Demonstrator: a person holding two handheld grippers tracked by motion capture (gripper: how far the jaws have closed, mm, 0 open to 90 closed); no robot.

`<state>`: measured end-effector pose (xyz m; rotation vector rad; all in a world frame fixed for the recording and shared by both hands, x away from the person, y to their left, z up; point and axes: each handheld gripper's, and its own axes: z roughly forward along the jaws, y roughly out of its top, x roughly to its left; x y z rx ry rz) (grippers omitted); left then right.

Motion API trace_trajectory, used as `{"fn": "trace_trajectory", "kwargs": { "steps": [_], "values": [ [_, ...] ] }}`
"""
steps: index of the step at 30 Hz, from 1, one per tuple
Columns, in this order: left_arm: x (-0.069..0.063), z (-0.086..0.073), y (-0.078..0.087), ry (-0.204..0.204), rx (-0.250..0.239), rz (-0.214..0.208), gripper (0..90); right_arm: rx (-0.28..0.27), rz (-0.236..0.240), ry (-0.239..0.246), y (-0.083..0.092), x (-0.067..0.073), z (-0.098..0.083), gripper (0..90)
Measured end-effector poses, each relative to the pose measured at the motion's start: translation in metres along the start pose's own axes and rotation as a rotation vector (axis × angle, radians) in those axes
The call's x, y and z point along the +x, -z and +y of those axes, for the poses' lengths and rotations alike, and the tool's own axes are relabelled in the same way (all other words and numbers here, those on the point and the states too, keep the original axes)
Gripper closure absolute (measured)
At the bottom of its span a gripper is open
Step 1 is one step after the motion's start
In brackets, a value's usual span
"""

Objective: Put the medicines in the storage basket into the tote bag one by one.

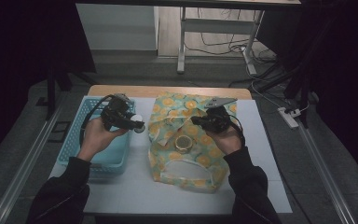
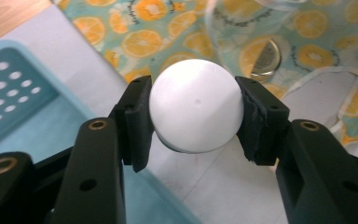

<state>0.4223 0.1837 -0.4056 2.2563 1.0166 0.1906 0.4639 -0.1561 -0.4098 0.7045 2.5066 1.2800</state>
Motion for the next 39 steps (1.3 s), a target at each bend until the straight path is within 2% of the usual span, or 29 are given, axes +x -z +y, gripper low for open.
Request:
{"fn": "trace_trajectory", "kwargs": {
  "steps": [12,20,27,33,39],
  "values": [
    [-0.03,0.011,-0.014,-0.066,-0.004,-0.063,50.4,-0.001,-0.004,0.004,0.0,0.001,0.0,90.0],
    [-0.051,0.021,-0.03,-0.117,0.006,-0.098,50.4,0.0,-0.003,0.006,-0.001,0.001,0.0,90.0],
    [-0.061,0.029,-0.047,-0.148,0.016,-0.122,50.4,-0.001,-0.004,0.007,-0.001,0.001,0.0,90.0],
    [-0.07,0.035,-0.062,-0.167,0.022,-0.123,50.4,-0.001,-0.005,0.006,-0.001,0.001,0.0,90.0],
    [-0.073,0.04,-0.074,-0.171,0.022,-0.12,50.4,-0.004,-0.006,0.004,0.0,0.001,0.0,90.0]
  ]
}}
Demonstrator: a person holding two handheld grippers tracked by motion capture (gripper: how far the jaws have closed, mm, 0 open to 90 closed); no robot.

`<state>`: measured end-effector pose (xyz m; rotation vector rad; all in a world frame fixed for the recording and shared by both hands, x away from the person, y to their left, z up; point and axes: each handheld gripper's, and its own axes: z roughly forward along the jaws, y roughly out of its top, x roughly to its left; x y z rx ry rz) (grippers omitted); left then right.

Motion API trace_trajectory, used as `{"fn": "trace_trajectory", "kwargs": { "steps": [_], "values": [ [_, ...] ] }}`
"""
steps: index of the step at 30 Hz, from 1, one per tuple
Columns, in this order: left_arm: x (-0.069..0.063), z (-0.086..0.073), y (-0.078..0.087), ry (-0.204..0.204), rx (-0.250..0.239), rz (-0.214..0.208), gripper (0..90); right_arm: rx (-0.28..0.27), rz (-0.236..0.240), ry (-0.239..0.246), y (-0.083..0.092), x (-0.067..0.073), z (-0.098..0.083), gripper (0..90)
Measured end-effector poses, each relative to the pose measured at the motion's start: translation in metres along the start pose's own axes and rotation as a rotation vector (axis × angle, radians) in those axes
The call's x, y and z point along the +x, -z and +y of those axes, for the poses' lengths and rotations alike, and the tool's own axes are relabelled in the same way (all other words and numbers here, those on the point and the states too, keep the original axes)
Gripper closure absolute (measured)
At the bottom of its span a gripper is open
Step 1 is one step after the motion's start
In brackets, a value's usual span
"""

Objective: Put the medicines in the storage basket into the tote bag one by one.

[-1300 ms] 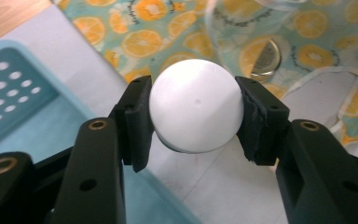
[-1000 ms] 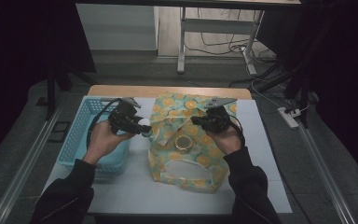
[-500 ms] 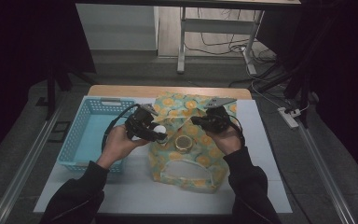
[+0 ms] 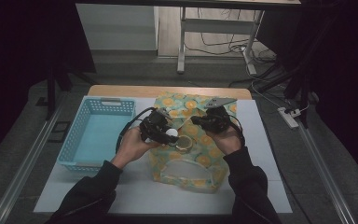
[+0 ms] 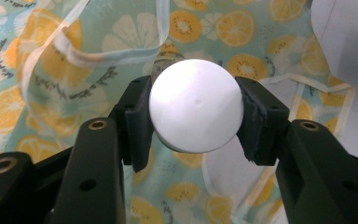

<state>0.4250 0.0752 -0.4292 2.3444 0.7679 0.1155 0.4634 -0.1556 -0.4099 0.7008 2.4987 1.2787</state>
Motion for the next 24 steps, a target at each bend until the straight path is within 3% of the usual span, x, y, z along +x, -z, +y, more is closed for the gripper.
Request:
{"fn": "trace_trajectory", "kwargs": {
  "steps": [11,24],
  "values": [
    [-0.001,0.011,-0.023,0.001,0.019,0.016,50.3,-0.002,-0.004,0.002,-0.001,0.0,0.0,90.0],
    [0.007,0.022,-0.046,0.028,0.011,0.018,50.3,-0.001,-0.01,-0.004,-0.002,-0.002,-0.002,90.0]
  ]
}}
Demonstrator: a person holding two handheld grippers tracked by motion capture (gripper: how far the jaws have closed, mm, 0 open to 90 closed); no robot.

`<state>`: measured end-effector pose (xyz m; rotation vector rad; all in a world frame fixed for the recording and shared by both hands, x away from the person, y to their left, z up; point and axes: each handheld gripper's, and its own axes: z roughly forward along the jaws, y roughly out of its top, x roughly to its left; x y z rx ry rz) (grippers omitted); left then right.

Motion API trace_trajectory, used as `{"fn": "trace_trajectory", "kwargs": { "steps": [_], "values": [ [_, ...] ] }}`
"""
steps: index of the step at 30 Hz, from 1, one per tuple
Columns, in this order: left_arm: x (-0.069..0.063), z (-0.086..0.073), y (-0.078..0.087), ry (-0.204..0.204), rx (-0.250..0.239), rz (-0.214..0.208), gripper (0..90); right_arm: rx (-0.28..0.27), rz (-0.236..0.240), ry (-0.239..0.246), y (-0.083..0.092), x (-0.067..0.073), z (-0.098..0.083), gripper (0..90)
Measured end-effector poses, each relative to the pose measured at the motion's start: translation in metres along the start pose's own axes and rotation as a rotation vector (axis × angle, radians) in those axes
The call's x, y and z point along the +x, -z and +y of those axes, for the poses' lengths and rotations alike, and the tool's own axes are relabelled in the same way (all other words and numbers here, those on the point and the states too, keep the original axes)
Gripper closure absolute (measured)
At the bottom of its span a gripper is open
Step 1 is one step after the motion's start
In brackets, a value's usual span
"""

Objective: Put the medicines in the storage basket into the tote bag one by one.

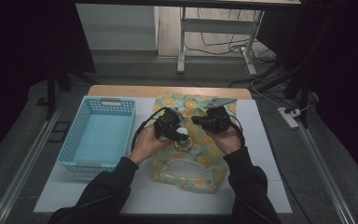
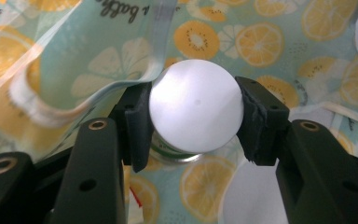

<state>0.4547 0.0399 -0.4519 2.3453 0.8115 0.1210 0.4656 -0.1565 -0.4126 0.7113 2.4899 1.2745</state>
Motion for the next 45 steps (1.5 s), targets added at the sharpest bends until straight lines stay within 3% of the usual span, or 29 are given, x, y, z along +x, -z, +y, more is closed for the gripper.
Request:
{"fn": "trace_trajectory", "kwargs": {
  "steps": [12,23,30,35,45],
  "values": [
    [0.005,0.004,-0.019,-0.001,0.033,0.039,50.2,0.001,-0.003,-0.003,-0.001,-0.002,-0.002,90.0],
    [0.007,0.002,-0.024,0.015,0.016,0.031,49.0,0.007,-0.007,0.003,-0.002,-0.002,-0.002,90.0],
    [0.006,0.001,-0.011,0.036,-0.035,-0.008,35.3,0.005,-0.01,0.004,0.0,-0.002,-0.002,90.0],
    [0.0,-0.004,0.001,0.013,-0.056,-0.05,26.0,0.005,-0.007,0.005,0.0,-0.001,-0.001,90.0],
    [-0.006,-0.021,0.014,0.02,-0.09,-0.069,13.8,0.005,-0.005,0.013,0.0,0.001,0.0,90.0]
  ]
}}
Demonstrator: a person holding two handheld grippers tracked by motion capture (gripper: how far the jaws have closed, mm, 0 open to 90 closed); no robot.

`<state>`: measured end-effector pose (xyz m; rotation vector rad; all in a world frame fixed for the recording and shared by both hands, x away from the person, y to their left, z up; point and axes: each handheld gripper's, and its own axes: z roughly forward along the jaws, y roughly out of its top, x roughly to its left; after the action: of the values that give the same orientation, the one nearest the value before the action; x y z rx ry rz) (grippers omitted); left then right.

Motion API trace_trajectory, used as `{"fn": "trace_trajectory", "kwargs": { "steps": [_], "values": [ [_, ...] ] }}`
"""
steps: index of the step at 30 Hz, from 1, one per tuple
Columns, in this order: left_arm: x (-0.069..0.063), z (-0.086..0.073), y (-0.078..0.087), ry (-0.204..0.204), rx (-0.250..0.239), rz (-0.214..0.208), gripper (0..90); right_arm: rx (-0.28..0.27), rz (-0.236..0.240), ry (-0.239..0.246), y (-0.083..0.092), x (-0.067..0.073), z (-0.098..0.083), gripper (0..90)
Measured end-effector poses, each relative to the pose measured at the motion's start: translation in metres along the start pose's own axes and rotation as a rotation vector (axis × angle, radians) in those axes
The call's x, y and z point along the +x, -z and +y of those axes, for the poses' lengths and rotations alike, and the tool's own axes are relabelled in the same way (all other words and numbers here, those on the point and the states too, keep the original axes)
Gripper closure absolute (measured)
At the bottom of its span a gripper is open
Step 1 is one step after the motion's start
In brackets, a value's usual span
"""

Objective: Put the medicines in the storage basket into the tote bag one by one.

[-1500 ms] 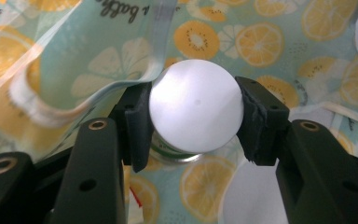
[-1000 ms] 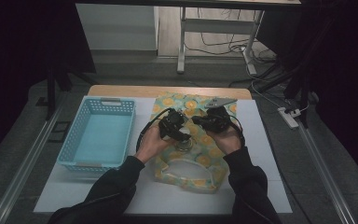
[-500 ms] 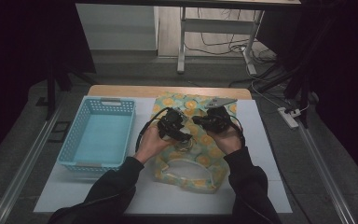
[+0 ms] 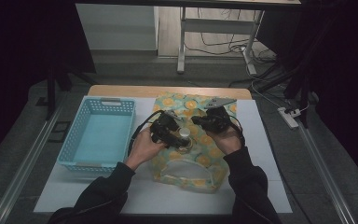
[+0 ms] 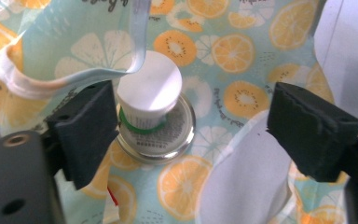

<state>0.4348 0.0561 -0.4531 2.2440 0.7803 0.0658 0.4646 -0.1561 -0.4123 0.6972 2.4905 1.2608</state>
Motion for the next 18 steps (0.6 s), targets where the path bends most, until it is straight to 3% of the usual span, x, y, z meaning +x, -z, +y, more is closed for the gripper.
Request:
{"fn": "trace_trajectory", "kwargs": {
  "steps": [15,18],
  "values": [
    [-0.011,-0.031,0.002,-0.048,-0.024,-0.036,2.0,0.006,0.004,0.004,-0.001,0.001,0.0,90.0],
    [-0.014,-0.035,0.0,-0.057,-0.005,-0.032,0.0,0.005,0.005,0.004,-0.001,0.002,0.0,90.0]
  ]
}}
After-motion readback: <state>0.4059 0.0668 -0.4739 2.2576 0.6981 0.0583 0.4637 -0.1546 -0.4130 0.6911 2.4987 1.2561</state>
